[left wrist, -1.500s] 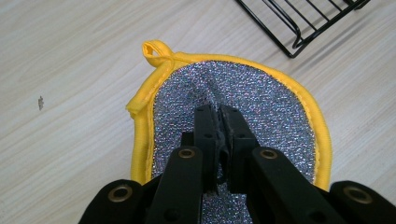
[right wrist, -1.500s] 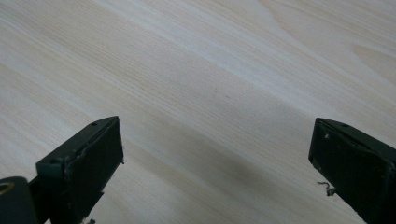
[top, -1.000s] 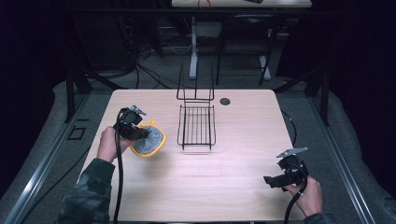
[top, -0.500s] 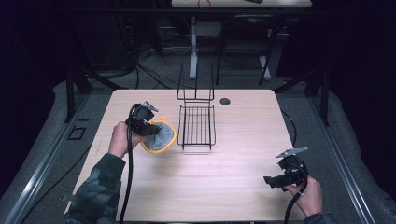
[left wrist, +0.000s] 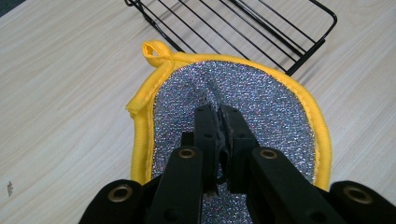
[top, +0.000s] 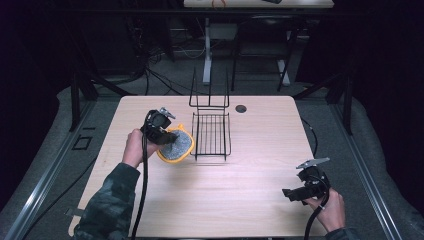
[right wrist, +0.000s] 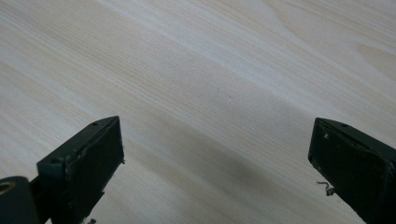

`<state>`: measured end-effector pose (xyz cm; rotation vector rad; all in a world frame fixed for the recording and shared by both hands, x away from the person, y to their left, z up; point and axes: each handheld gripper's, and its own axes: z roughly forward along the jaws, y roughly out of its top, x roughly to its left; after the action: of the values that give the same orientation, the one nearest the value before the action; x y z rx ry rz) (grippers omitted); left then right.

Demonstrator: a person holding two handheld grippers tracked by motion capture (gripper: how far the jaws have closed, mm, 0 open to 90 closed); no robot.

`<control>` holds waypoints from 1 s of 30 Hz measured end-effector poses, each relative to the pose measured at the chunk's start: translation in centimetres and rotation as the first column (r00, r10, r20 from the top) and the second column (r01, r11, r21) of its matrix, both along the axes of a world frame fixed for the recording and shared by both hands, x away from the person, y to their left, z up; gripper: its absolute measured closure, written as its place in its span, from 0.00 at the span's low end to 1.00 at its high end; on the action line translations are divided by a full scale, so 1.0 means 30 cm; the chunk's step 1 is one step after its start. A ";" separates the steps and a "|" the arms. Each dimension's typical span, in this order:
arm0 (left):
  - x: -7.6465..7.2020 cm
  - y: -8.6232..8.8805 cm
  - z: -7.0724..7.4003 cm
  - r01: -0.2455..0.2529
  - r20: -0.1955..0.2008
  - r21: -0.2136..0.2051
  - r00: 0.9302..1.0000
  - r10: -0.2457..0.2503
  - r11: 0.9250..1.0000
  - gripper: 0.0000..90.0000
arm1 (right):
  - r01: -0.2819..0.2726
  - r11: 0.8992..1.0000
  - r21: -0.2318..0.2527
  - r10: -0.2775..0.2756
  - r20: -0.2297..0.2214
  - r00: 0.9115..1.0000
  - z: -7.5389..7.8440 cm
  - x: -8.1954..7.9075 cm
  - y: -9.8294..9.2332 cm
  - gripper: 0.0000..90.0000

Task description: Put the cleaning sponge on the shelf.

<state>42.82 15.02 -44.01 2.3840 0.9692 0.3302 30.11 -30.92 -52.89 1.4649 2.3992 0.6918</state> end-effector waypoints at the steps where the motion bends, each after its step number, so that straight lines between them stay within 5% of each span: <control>1: 0.002 -0.003 -0.001 -0.001 -0.001 -0.001 1.000 0.001 1.000 0.96 | 0.000 1.000 0.000 0.000 0.000 1.000 0.000 0.000 0.000 0.03; 30: 0.017 -0.104 -0.017 0.021 0.048 -0.033 0.999 -0.019 0.999 0.96 | 0.002 1.000 0.005 -0.002 -0.011 1.000 0.000 0.002 -0.003 0.03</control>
<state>43.34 11.89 -44.51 2.3440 0.9217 0.3587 30.18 -31.02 -52.90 1.4773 2.4056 0.6914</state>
